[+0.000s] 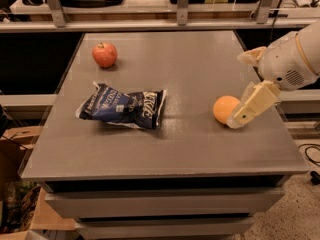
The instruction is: Pick orange
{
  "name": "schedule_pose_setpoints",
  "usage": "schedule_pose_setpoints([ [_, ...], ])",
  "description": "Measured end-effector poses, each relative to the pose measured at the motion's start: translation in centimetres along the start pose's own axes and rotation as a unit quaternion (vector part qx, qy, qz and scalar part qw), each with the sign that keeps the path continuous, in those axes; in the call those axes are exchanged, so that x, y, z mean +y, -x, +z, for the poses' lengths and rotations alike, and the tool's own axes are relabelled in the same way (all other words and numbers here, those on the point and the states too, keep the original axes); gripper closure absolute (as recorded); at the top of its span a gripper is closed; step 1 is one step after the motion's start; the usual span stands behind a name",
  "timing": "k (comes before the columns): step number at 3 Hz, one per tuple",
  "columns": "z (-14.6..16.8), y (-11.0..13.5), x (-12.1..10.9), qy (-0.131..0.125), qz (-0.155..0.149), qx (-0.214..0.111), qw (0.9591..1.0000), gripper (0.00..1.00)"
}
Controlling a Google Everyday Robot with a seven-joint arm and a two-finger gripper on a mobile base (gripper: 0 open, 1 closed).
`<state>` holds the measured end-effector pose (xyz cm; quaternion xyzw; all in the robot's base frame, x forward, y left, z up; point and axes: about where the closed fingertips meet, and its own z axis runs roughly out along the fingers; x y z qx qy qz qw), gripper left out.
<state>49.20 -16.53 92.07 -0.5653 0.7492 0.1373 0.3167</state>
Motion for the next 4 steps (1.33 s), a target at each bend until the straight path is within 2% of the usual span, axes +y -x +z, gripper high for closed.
schedule_pose_setpoints([
  [2,3.2,-0.7,0.0,0.023,0.015,-0.071,0.9971,0.00],
  [3,3.6,-1.1,0.3,0.034,0.004,-0.090,0.9953,0.00],
  [4,3.8,-1.8,0.7,0.054,-0.019,-0.100,0.9934,0.00],
])
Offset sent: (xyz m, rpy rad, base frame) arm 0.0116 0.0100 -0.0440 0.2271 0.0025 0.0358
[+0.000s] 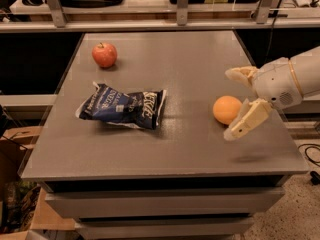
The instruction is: Pick orange
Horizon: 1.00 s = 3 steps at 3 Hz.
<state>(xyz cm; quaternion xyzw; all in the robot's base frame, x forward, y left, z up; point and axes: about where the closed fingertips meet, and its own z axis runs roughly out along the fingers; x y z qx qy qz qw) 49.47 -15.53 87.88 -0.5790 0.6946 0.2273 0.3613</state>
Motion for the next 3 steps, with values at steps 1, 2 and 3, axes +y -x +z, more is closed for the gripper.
schedule_pose_setpoints([
  [1,0.2,-0.8,0.3,0.013,-0.011,-0.006,0.9998,0.00],
  [2,0.2,-1.9,0.4,0.020,-0.014,-0.011,0.9997,0.00],
  [3,0.4,-2.7,0.5,0.024,-0.014,-0.012,0.9995,0.16],
])
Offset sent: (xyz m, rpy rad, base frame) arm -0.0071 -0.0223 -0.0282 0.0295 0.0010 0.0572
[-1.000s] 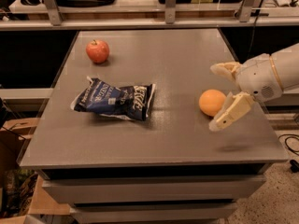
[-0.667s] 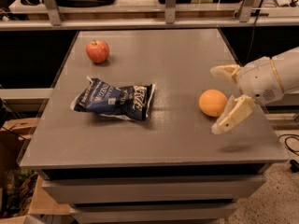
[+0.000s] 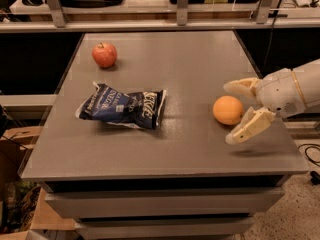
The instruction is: Pick orange
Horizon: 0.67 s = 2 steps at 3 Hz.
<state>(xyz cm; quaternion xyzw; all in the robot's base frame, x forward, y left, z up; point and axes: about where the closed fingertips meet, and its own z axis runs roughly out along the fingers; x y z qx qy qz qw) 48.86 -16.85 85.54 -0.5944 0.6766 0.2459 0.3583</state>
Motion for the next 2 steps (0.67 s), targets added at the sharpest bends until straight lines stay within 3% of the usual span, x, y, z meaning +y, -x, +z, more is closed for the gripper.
schedule_pose_setpoints([
  [2,0.16,-0.51,0.01,0.007,0.000,0.002,1.0000,0.63],
])
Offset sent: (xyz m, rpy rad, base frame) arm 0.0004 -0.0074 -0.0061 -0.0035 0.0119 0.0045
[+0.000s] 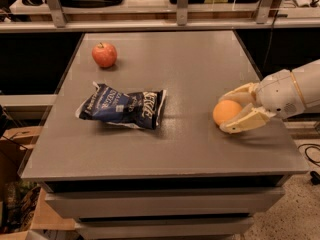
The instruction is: Pick orange
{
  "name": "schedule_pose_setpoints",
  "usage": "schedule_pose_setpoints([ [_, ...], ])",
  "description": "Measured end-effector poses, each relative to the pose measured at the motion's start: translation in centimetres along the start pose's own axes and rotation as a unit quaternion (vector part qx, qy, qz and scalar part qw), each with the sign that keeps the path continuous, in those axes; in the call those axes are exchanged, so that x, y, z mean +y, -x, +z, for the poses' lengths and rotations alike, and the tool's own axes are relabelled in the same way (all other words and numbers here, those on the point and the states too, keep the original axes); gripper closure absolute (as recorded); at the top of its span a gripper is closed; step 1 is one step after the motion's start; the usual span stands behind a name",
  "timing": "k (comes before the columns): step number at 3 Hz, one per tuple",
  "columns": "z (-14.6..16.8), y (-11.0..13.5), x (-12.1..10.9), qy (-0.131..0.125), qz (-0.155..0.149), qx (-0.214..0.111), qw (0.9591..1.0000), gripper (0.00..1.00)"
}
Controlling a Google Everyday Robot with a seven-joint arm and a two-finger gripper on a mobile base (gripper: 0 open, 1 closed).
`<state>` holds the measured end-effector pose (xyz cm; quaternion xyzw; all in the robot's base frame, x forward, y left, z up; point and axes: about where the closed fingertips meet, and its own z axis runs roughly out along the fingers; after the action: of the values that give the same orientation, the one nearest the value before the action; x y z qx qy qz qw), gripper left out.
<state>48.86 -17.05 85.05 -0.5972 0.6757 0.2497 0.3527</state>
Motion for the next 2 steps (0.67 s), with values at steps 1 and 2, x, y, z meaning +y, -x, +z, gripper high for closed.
schedule_pose_setpoints([
  [1,-0.5,0.3,-0.4,-0.005,-0.006,0.002,1.0000,0.86],
  [2,-2.0,1.6,-1.1,-0.022,-0.023,0.001,0.9995,1.00],
])
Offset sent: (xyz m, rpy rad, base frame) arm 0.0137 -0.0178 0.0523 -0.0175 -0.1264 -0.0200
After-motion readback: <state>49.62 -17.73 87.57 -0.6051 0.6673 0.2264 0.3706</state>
